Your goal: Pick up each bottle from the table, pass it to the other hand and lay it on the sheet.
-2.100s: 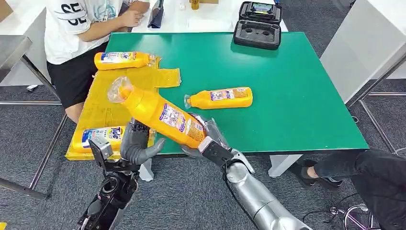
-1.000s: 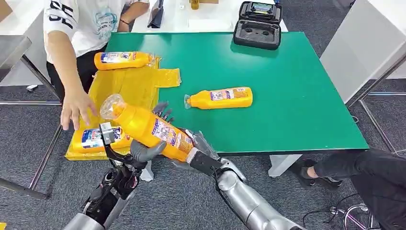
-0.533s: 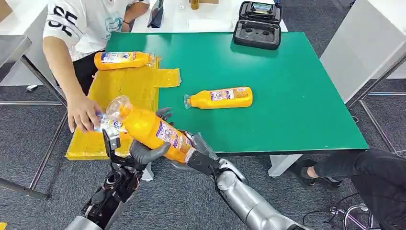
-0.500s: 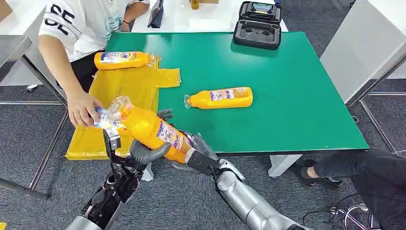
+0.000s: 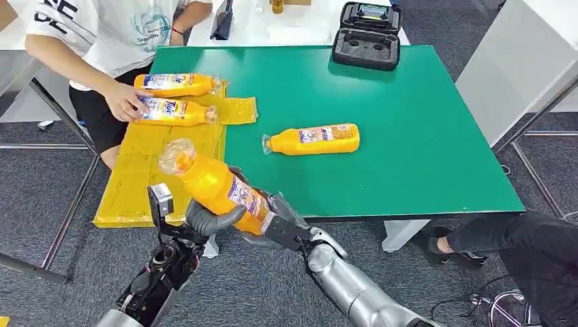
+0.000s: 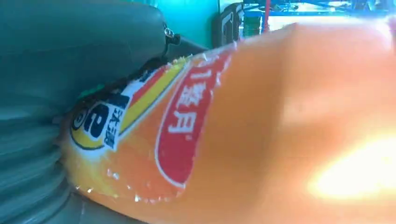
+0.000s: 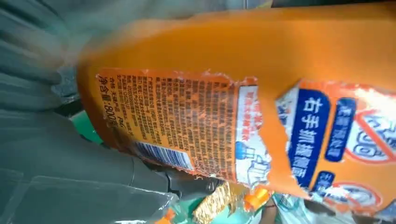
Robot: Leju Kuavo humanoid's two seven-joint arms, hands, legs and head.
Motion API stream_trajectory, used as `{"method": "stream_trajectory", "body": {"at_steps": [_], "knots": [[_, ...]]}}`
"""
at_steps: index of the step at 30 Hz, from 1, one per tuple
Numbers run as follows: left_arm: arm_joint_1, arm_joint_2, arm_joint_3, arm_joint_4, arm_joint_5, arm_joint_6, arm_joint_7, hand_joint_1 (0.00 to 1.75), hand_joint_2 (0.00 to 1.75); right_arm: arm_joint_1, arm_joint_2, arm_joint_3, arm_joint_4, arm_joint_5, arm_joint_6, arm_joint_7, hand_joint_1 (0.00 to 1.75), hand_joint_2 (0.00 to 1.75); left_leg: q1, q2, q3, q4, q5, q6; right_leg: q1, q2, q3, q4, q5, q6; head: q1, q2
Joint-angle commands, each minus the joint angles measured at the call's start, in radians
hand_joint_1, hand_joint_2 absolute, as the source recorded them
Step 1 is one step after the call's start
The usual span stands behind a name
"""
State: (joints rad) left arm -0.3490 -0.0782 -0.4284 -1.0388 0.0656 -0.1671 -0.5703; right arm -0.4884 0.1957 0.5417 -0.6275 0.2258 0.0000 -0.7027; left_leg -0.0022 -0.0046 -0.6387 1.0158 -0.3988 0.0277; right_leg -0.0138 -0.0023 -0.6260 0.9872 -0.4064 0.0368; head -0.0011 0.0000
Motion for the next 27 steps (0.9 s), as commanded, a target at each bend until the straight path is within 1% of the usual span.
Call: {"method": "stream_trajectory", "body": {"at_steps": [1, 2, 4, 5, 7, 8, 10, 11, 13, 14, 16, 17, 19, 21, 22, 23, 25, 26, 27], "knots": [[-0.021, 0.018, 0.008, 0.007, -0.002, 0.015, 0.011, 1.75, 1.75, -0.056, -0.004, -0.004, 0.078, 0.012, -0.019, 0.005, 0.0, 0.0, 0.0, 0.001, 0.002, 0.0, -0.001, -0.001, 0.0, 0.001, 0.002, 0.0, -0.001, -0.001, 0.0, 0.0], [-0.022, 0.021, 0.01, 0.008, -0.003, 0.018, 0.013, 1.75, 1.75, -0.058, -0.006, -0.009, 0.076, 0.01, -0.022, 0.005, 0.0, 0.0, 0.001, 0.001, 0.005, 0.0, -0.002, -0.002, 0.001, 0.001, 0.005, 0.0, -0.002, -0.001, 0.0, 0.0], [-0.021, 0.024, 0.024, 0.009, -0.005, 0.031, 0.016, 1.75, 1.75, -0.063, -0.018, -0.02, 0.059, 0.009, -0.024, 0.005, 0.0, 0.0, 0.0, 0.001, 0.002, 0.0, -0.001, -0.001, 0.0, 0.0, 0.002, 0.0, -0.001, -0.001, 0.0, 0.0], [-0.021, 0.026, 0.029, 0.008, -0.008, 0.04, 0.016, 1.75, 1.75, -0.065, -0.024, -0.023, 0.052, 0.011, -0.026, 0.005, 0.0, 0.0, 0.001, 0.001, 0.005, 0.0, -0.002, -0.002, 0.001, 0.001, 0.005, 0.0, -0.002, -0.002, 0.0, 0.0], [-0.021, 0.03, 0.042, 0.007, -0.008, 0.046, 0.016, 1.75, 1.75, -0.066, -0.037, -0.031, 0.039, 0.012, -0.025, 0.005, 0.0, 0.0, 0.0, 0.001, 0.003, 0.0, -0.001, -0.001, 0.0, 0.0, 0.002, 0.0, -0.001, -0.001, 0.0, 0.0], [-0.022, 0.031, 0.052, 0.008, -0.019, 0.07, 0.014, 1.75, 1.75, -0.065, -0.044, -0.03, 0.025, 0.023, -0.033, 0.005, 0.0, 0.0, 0.001, 0.001, 0.005, 0.0, -0.002, -0.002, 0.001, 0.0, 0.004, 0.0, -0.002, -0.001, 0.0, 0.0], [-0.032, 0.038, 0.069, 0.018, -0.026, 0.091, 0.013, 1.75, 1.75, -0.066, -0.057, -0.033, 0.006, 0.033, -0.042, 0.005, 0.0, 0.0, 0.0, 0.0, 0.002, 0.0, -0.001, -0.001, 0.0, 0.0, 0.002, 0.0, -0.001, -0.001, 0.0, 0.0], [-0.041, 0.042, 0.077, 0.031, -0.036, 0.109, 0.008, 1.75, 1.75, -0.064, -0.067, -0.036, -0.013, 0.039, -0.045, 0.005, 0.0, 0.0, 0.001, 0.001, 0.004, 0.0, -0.002, -0.001, 0.001, 0.0, 0.004, 0.0, -0.002, -0.001, 0.0, 0.0], [-0.056, 0.052, 0.091, 0.048, -0.049, 0.133, 0.0, 1.75, 1.75, -0.067, -0.082, -0.044, -0.039, 0.04, -0.044, 0.008, 0.0, 0.0, 0.0, 0.0, 0.002, 0.0, -0.001, -0.001, 0.0, 0.0, 0.002, 0.0, -0.001, -0.001, 0.0, 0.0], [-0.064, 0.052, 0.099, 0.061, -0.05, 0.14, -0.002, 1.75, 1.75, -0.064, -0.087, -0.05, -0.056, 0.039, -0.04, 0.008, 0.0, 0.0, 0.001, 0.0, 0.004, 0.0, -0.002, -0.002, 0.001, 0.0, 0.004, 0.0, -0.002, -0.001, 0.0, 0.0], [-0.084, 0.065, 0.115, 0.084, -0.072, 0.178, -0.018, 1.75, 1.75, -0.062, -0.103, -0.064, -0.099, 0.039, -0.036, 0.01, 0.0, 0.0, 0.0, 0.0, 0.002, 0.0, -0.001, -0.001, 0.0, -0.001, 0.002, 0.0, -0.001, -0.001, -0.001, 0.0], [-0.097, 0.068, 0.131, 0.098, -0.08, 0.214, -0.018, 1.75, 1.75, -0.064, -0.108, -0.076, -0.114, 0.025, -0.024, 0.011, 0.0, 0.0, 0.001, 0.0, 0.005, 0.001, -0.002, -0.002, 0.001, -0.001, 0.005, 0.0, -0.002, -0.002, 0.0, 0.0], [-0.121, 0.074, 0.148, 0.135, -0.081, 0.219, -0.026, 1.75, 1.75, -0.06, -0.119, -0.085, -0.145, 0.018, -0.004, 0.022, 0.0, 0.0, 0.001, -0.001, 0.003, 0.0, -0.001, -0.001, 0.001, -0.001, 0.003, 0.0, -0.001, -0.001, 0.0, 0.0], [-0.135, 0.081, 0.168, 0.158, -0.102, 0.275, -0.032, 1.75, 1.75, -0.058, -0.127, -0.094, -0.158, 0.01, 0.004, 0.024, 0.0, 0.0, 0.001, 0.0, 0.003, 0.0, -0.001, -0.001, 0.001, -0.001, 0.003, 0.0, -0.001, -0.001, 0.0, 0.0], [-0.137, 0.083, 0.17, 0.161, -0.101, 0.273, -0.03, 1.75, 1.75, -0.057, -0.128, -0.095, -0.159, 0.009, 0.005, 0.024, 0.0, 0.0, 0.001, 0.0, 0.002, 0.0, 0.0, -0.001, 0.001, 0.0, 0.002, 0.0, -0.001, -0.001, 0.0, 0.0], [-0.145, 0.087, 0.176, 0.175, -0.13, 0.321, -0.044, 1.75, 1.75, -0.052, -0.132, -0.098, -0.168, 0.008, 0.005, 0.024, 0.0, 0.0, 0.001, -0.001, 0.005, 0.0, -0.001, -0.002, 0.001, -0.001, 0.005, 0.0, -0.002, -0.001, 0.0, 0.0], [-0.158, 0.097, 0.183, 0.194, -0.148, 0.344, -0.045, 1.75, 1.75, -0.044, -0.138, -0.102, -0.175, 0.006, 0.005, 0.024, 0.0, 0.0, 0.0, -0.001, 0.002, 0.0, 0.0, -0.001, 0.0, -0.001, 0.002, 0.0, -0.001, -0.001, 0.0, 0.0], [-0.173, 0.104, 0.183, 0.219, -0.177, 0.371, -0.049, 1.75, 1.75, -0.035, -0.142, -0.105, -0.189, 0.004, 0.004, 0.025, 0.0, 0.0, 0.002, -0.001, 0.006, 0.0, -0.002, -0.002, 0.002, -0.001, 0.006, 0.0, -0.002, -0.002, 0.0, 0.0], [-0.186, 0.108, 0.183, 0.24, -0.193, 0.381, -0.045, 1.75, 1.75, -0.026, -0.146, -0.106, -0.2, 0.003, 0.003, 0.026, 0.0, 0.0, 0.001, -0.001, 0.003, 0.0, -0.001, -0.001, 0.001, -0.001, 0.004, 0.0, -0.001, -0.001, 0.0, 0.0]]}}
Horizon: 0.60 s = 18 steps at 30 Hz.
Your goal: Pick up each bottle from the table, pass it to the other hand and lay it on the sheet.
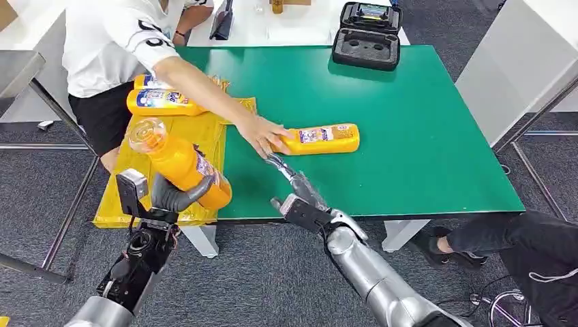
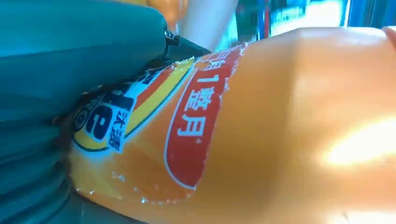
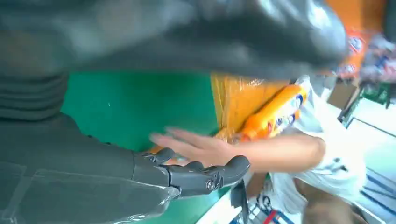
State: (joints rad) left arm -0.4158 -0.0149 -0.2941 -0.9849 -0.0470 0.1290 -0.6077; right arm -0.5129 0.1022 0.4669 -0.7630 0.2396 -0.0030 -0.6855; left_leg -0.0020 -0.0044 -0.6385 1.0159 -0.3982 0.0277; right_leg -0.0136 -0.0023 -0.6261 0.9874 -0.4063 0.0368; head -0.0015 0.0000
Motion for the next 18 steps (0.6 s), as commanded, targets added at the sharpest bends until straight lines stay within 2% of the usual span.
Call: {"method": "stream_trajectory", "body": {"at_steps": [1, 7, 13, 16, 17, 18], "knots": [[-0.122, 0.047, 0.05, 0.186, -0.079, 0.083, -0.007, 1.75, 1.75, 0.001, -0.054, -0.031, -0.064, -0.01, 0.006, 0.009, 0.0, 0.0, 0.001, -0.001, 0.003, 0.0, -0.001, -0.001, 0.001, -0.001, 0.003, 0.0, -0.001, -0.001, 0.0, 0.0], [-0.171, 0.086, 0.012, 0.286, -0.199, 0.141, 0.013, 1.75, 1.75, 0.016, -0.054, -0.027, -0.092, -0.005, 0.001, 0.011, 0.0, 0.0, 0.001, -0.001, 0.003, 0.0, -0.001, -0.001, 0.001, -0.001, 0.003, 0.0, -0.001, -0.001, 0.0, 0.0], [-0.17, 0.088, 0.013, 0.288, -0.198, 0.14, 0.013, 1.75, 1.75, 0.015, -0.052, -0.026, -0.093, -0.005, 0.002, 0.011, 0.0, 0.0, 0.001, 0.0, 0.003, 0.0, -0.002, -0.001, 0.001, 0.0, 0.004, 0.0, -0.002, -0.001, 0.0, 0.0], [-0.197, 0.108, -0.056, 0.333, -0.332, 0.196, 0.052, 1.75, 1.75, 0.008, -0.054, -0.022, -0.099, -0.002, 0.002, 0.008, 0.0, 0.0, 0.001, -0.001, 0.003, 0.0, -0.001, -0.001, 0.001, -0.001, 0.004, 0.0, -0.002, -0.001, 0.0, 0.0], [-0.205, 0.112, -0.068, 0.341, -0.359, 0.206, 0.059, 1.75, 1.75, 0.003, -0.053, -0.021, -0.098, -0.002, 0.003, 0.009, 0.0, 1.75, 0.0, 0.0, 0.002, 0.0, -0.001, -0.001, 0.0, -0.001, 0.002, 0.0, -0.001, -0.001, 0.0, 0.0], [-0.233, 0.122, -0.102, 0.367, -0.423, 0.223, 0.08, 1.75, 1.75, 0.0, -0.055, -0.025, -0.092, -0.01, -0.001, 0.01, 0.0, 1.75, 0.001, 0.0, 0.004, 0.001, -0.002, -0.002, 0.001, -0.001, 0.004, 0.0, -0.002, -0.001, 0.0, 0.0]]}}
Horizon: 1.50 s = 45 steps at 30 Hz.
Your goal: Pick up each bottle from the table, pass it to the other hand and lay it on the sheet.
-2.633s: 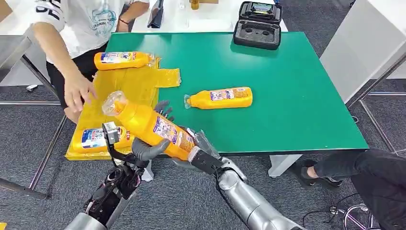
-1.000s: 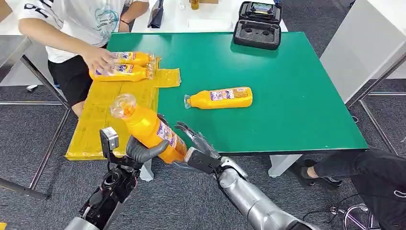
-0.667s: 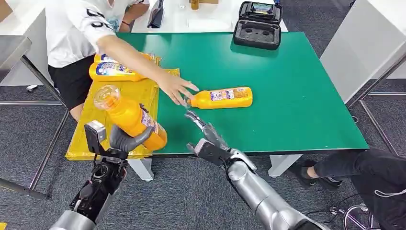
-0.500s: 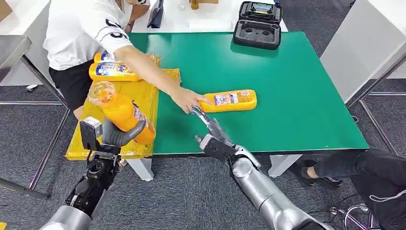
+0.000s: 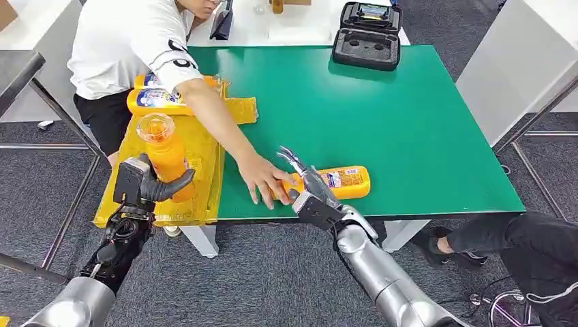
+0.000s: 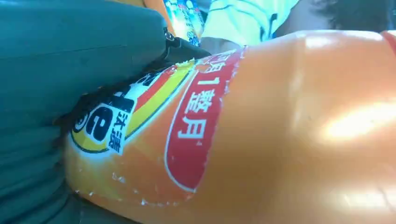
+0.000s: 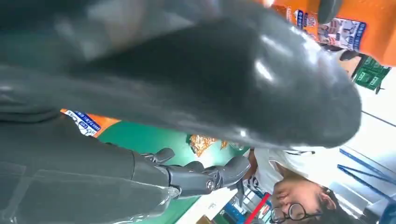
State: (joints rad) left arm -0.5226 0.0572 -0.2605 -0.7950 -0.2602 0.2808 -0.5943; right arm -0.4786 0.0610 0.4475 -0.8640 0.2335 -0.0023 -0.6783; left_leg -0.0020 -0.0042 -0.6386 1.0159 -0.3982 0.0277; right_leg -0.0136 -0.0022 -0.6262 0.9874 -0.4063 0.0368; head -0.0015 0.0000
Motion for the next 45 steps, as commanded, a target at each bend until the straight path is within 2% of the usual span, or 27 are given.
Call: {"method": "stream_trajectory", "body": {"at_steps": [1, 7, 13, 15, 21, 23, 24, 26, 27, 31, 35, 39, 40, 45], "knots": [[-0.146, 0.056, -0.156, 0.19, -0.252, 0.088, 0.079, 1.75, 1.75, -0.034, -0.016, -0.007, 0.011, -0.007, -0.005, 0.002, 0.0, 1.75, 0.001, -0.001, 0.003, 0.0, -0.001, -0.001, 0.001, -0.001, 0.004, 0.0, -0.002, -0.001, 0.0, 0.0], [-0.264, 0.091, -0.246, 0.239, -0.481, 0.174, 0.181, 1.75, 1.75, -0.03, -0.017, -0.006, 0.028, -0.03, 0.0, -0.016, 0.0, 1.75, 0.002, -0.002, 0.001, 0.001, -0.001, -0.001, 0.002, -0.002, 0.002, 0.001, -0.001, -0.001, 0.0, 0.0], [-0.253, 0.127, -0.236, 0.197, -0.639, 0.268, 0.262, 1.75, 1.75, -0.068, 0.005, 0.002, 0.086, -0.032, 0.01, -0.02, 0.0, 1.75, 0.001, 0.001, 0.002, 0.0, -0.001, -0.001, 0.001, 0.001, 0.002, 0.0, -0.001, -0.001, 0.0, 0.0], [-0.255, 0.135, -0.228, 0.181, -0.663, 0.274, 0.276, 1.69, 1.75, -0.064, 0.007, -0.001, 0.087, -0.035, 0.016, -0.02, 0.0, 1.75, 0.001, 0.001, 0.004, 0.0, -0.002, -0.002, 0.001, 0.001, 0.004, 0.001, -0.002, -0.001, 0.0, 0.0], [-0.251, 0.154, -0.22, 0.211, -0.758, 0.228, 0.341, 1.68, 1.75, -0.054, 0.026, -0.012, 0.082, -0.005, 0.041, -0.02, 0.0, 1.75, 0.002, 0.002, 0.003, 0.0, -0.002, -0.001, 0.001, 0.002, 0.003, 0.001, -0.001, -0.001, 0.0, 0.0], [-0.228, 0.142, -0.235, 0.249, -0.821, 0.236, 0.381, 1.68, 1.75, -0.067, 0.032, -0.02, 0.092, 0.008, 0.048, -0.02, 0.0, 1.75, 0.001, 0.002, 0.006, 0.0, -0.002, -0.002, 0.001, 0.002, 0.005, 0.0, -0.002, -0.002, 0.0, 0.0], [-0.223, 0.137, -0.235, 0.261, -0.828, 0.228, 0.385, 1.61, 1.75, -0.068, 0.032, -0.022, 0.095, 0.011, 0.049, -0.02, 0.0, 1.75, 0.001, 0.001, 0.004, 0.0, -0.001, -0.001, 0.001, 0.001, 0.004, 0.0, -0.001, -0.001, 0.0, 0.0], [-0.213, 0.119, -0.23, 0.288, -0.829, 0.193, 0.389, 1.64, 1.75, -0.07, 0.027, -0.027, 0.101, 0.018, 0.051, -0.02, 0.0, 1.75, 0.001, 0.002, 0.005, -0.001, -0.002, -0.001, 0.001, 0.002, 0.005, 0.0, -0.001, -0.001, 0.0, 0.0], [-0.213, 0.116, -0.237, 0.3, -0.847, 0.186, 0.4, 1.57, 1.75, -0.071, 0.026, -0.029, 0.104, 0.02, 0.051, -0.02, 0.0, 1.75, 0.0, 0.001, 0.004, -0.001, -0.001, -0.001, 0.0, 0.001, 0.004, 0.0, -0.001, -0.001, 0.0, 0.0], [-0.204, 0.099, -0.267, 0.338, -0.943, 0.144, 0.458, 1.59, 1.75, -0.07, 0.019, -0.035, 0.108, 0.035, 0.061, -0.02, 0.0, 1.75, 0.001, 0.0, 0.006, -0.001, -0.002, -0.001, 0.001, 0.0, 0.006, 0.0, -0.002, -0.001, 0.0, 0.0], [-0.198, 0.089, -0.272, 0.353, -0.959, 0.084, 0.451, 1.62, 1.75, -0.061, 0.015, -0.036, 0.102, 0.04, 0.061, -0.02, 0.0, 1.75, 0.001, -0.001, 0.008, -0.001, -0.003, -0.002, 0.001, -0.001, 0.008, -0.001, -0.003, -0.002, 0.0, 0.0], [-0.203, 0.1, -0.266, 0.341, -0.97, 0.06, 0.446, 1.55, 1.75, -0.057, 0.019, -0.041, 0.092, 0.042, 0.06, -0.02, 0.0, 1.75, 0.002, 0.0, 0.005, 0.001, -0.002, -0.002, 0.001, 0.0, 0.005, 0.0, -0.002, -0.001, 0.0, 0.0], [-0.199, 0.103, -0.258, 0.329, -0.974, 0.072, 0.448, 1.62, 1.75, -0.053, 0.019, -0.042, 0.087, 0.045, 0.062, -0.02, 0.0, 1.75, 0.002, 0.0, 0.006, 0.001, -0.003, -0.002, 0.002, 0.0, 0.007, 0.0, -0.003, -0.002, 0.0, 0.0], [-0.184, 0.109, -0.241, 0.307, -0.988, 0.048, 0.449, 1.64, 1.75, -0.059, 0.02, -0.044, 0.107, 0.051, 0.068, -0.018, 0.0, 1.75, 0.002, 0.0, 0.006, 0.0, -0.002, -0.002, 0.002, 0.0, 0.006, 0.0, -0.002, -0.002, 0.0, 0.0]]}}
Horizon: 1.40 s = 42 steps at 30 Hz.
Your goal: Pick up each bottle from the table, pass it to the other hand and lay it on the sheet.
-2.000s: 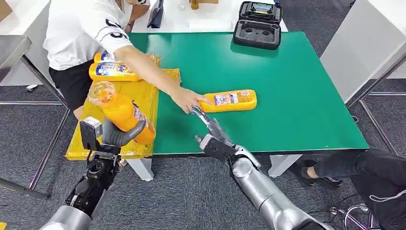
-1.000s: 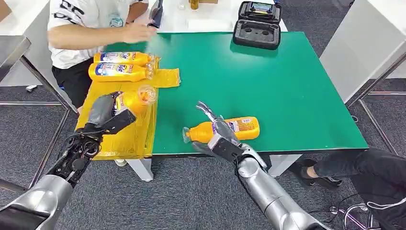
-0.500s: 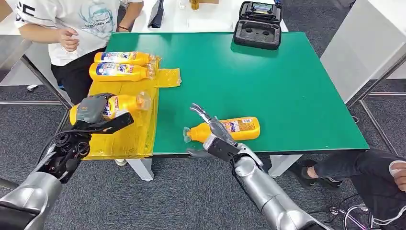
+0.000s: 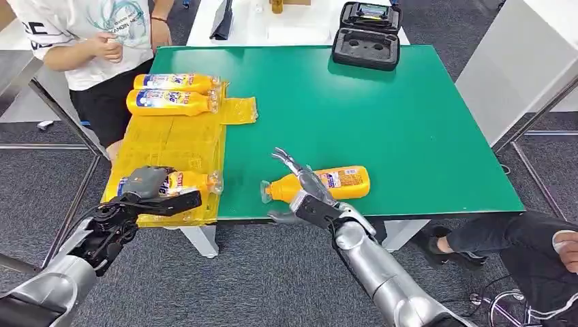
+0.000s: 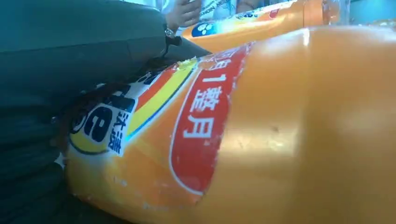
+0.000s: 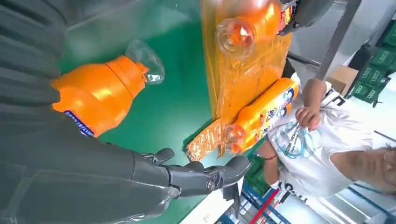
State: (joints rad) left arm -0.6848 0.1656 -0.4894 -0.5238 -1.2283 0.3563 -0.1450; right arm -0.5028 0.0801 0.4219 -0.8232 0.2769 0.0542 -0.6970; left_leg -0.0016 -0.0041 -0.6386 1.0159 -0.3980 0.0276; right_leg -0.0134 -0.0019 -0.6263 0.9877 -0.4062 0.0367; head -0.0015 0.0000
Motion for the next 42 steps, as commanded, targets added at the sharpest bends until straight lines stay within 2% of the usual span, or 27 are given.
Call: {"method": "stream_trajectory", "body": {"at_steps": [1, 4, 5, 7, 8, 17, 19, 21, 22, 23, 24, 25, 27, 29, 32, 41, 42], "knots": [[-0.021, 0.002, -0.013, 0.032, -0.03, -0.03, 0.002, 1.62, 1.75, -0.036, 0.002, -0.019, 0.071, 0.01, 0.012, 0.0, 0.0, 1.75, 0.001, 0.0, 0.005, 0.0, -0.002, -0.002, 0.001, 0.0, 0.006, -0.001, -0.002, -0.002, 0.0, 0.0], [-0.021, 0.002, -0.013, 0.032, -0.03, -0.03, 0.002, 1.62, 1.75, -0.036, 0.002, -0.019, 0.071, 0.01, 0.012, 0.0, 0.0, 1.75, 0.001, 0.0, 0.005, 0.0, -0.002, -0.002, 0.001, 0.0, 0.006, -0.001, -0.002, -0.002, 0.0, 0.0], [-0.022, 0.002, -0.013, 0.033, -0.031, -0.033, 0.002, 1.68, 1.75, -0.036, 0.002, -0.019, 0.071, 0.011, 0.012, -0.001, 0.0, 1.75, 0.001, 0.0, 0.003, 0.0, -0.001, -0.001, 0.001, 0.0, 0.003, 0.0, -0.001, -0.001, 0.0, 0.0], [-0.022, -0.007, 0.006, 0.031, -0.031, -0.032, -0.002, 1.62, 1.75, -0.034, 0.003, -0.023, 0.072, 0.013, 0.012, -0.001, 0.0, 1.75, 0.001, 0.001, 0.007, 0.0, -0.003, -0.002, 0.001, 0.001, 0.007, 0.0, -0.003, -0.002, 0.0, 0.0], [-0.038, -0.02, 0.01, 0.038, -0.051, -0.042, 0.008, 1.57, 1.75, -0.027, 0.001, -0.022, 0.08, 0.018, 0.011, -0.001, 0.0, 1.75, 0.001, 0.0, 0.004, 0.0, -0.002, -0.001, 0.001, 0.0, 0.004, -0.001, -0.002, -0.001, 0.0, 0.0], [-0.04, -0.02, 0.01, 0.038, -0.051, -0.044, 0.008, 1.57, 1.75, -0.026, 0.001, -0.022, 0.08, 0.018, 0.011, -0.001, 0.0, 1.75, 0.001, -0.001, 0.006, 0.001, -0.003, -0.002, 0.001, -0.001, 0.006, 0.0, -0.003, -0.002, 0.0, 0.0], [-0.047, -0.022, 0.011, 0.049, -0.052, -0.057, 0.009, 1.5, 1.75, -0.028, 0.003, -0.023, 0.082, 0.017, 0.01, 0.0, 0.0, 1.75, 0.001, -0.001, 0.006, 0.0, -0.003, -0.002, 0.001, -0.001, 0.006, 0.0, -0.003, -0.002, 0.0, 0.0], [-0.063, -0.027, 0.004, 0.068, -0.065, -0.09, 0.005, 1.31, 1.75, -0.033, 0.004, -0.023, 0.092, 0.019, 0.009, -0.001, 0.0, 1.75, 0.001, -0.001, 0.005, 0.001, -0.002, -0.002, 0.001, -0.001, 0.006, 0.0, -0.002, -0.001, 0.0, 0.0], [-0.072, -0.028, -0.002, 0.075, -0.075, -0.106, 0.0, 1.36, 1.75, -0.035, 0.005, -0.024, 0.096, 0.019, 0.008, -0.001, 0.0, 1.75, 0.001, -0.001, 0.003, 0.0, -0.001, -0.001, 0.001, -0.001, 0.003, 0.0, -0.001, -0.001, 0.0, 0.0], [-0.083, -0.033, -0.005, 0.085, -0.08, -0.121, -0.002, 1.12, 1.75, -0.034, 0.004, -0.025, 0.097, 0.019, 0.007, -0.001, 0.0, 1.75, 0.001, -0.001, 0.005, 0.001, -0.002, -0.001, 0.001, -0.001, 0.005, 0.0, -0.002, -0.001, 0.0, 0.0], [-0.093, -0.036, -0.007, 0.091, -0.086, -0.132, -0.004, 0.99, 1.75, -0.033, 0.004, -0.026, 0.097, 0.019, 0.006, -0.001, 0.0, 1.75, 0.001, -0.001, 0.003, 0.0, -0.001, -0.001, 0.001, -0.001, 0.003, 0.0, -0.001, -0.001, 0.0, 0.0], [-0.104, -0.038, -0.009, 0.102, -0.088, -0.153, -0.005, 0.75, 1.75, -0.032, 0.003, -0.025, 0.098, 0.02, 0.007, -0.001, 0.0, 1.75, 0.001, -0.001, 0.004, 0.001, -0.002, -0.001, 0.001, -0.001, 0.005, 0.0, -0.002, -0.001, 0.0, 0.0], [-0.116, -0.038, -0.006, 0.111, -0.087, -0.182, -0.016, 0.68, 1.75, -0.026, 0.005, -0.024, 0.097, 0.021, 0.009, -0.001, 0.0, 1.75, 0.001, -0.001, 0.004, 0.0, -0.002, -0.001, 0.001, -0.001, 0.005, 0.0, -0.002, -0.001, 0.0, 0.0], [-0.118, -0.033, -0.002, 0.119, -0.086, -0.202, -0.023, 0.38, 1.75, -0.026, 0.009, -0.021, 0.099, 0.023, 0.013, -0.001, 0.0, 1.75, 0.001, -0.001, 0.003, 0.0, -0.001, -0.001, 0.001, -0.001, 0.004, 0.0, -0.002, -0.001, 0.0, 0.0], [-0.114, -0.027, -0.001, 0.124, -0.085, -0.205, -0.023, 0.14, 1.75, -0.028, 0.011, -0.021, 0.099, 0.023, 0.013, -0.001, 0.0, 1.75, 0.001, 0.0, 0.005, 0.0, -0.003, -0.002, 0.001, 0.0, 0.006, 0.0, -0.002, -0.001, 0.0, 0.0], [-0.114, -0.027, -0.001, 0.124, -0.085, -0.205, -0.023, 0.12, 1.75, -0.028, 0.011, -0.021, 0.099, 0.023, 0.013, -0.001, 0.0, 1.75, 0.001, 0.0, 0.004, 0.0, -0.002, -0.001, 0.001, 0.0, 0.004, 0.0, -0.001, -0.001, 0.0, 0.0], [-0.113, -0.028, -0.001, 0.125, -0.085, -0.206, -0.023, 0.05, 1.75, -0.027, 0.009, -0.022, 0.099, 0.023, 0.012, -0.001, 0.0, 1.75, 0.001, 0.0, 0.005, 0.0, -0.002, -0.002, 0.001, 0.0, 0.006, 0.0, -0.002, -0.001, 0.0, 0.0]]}}
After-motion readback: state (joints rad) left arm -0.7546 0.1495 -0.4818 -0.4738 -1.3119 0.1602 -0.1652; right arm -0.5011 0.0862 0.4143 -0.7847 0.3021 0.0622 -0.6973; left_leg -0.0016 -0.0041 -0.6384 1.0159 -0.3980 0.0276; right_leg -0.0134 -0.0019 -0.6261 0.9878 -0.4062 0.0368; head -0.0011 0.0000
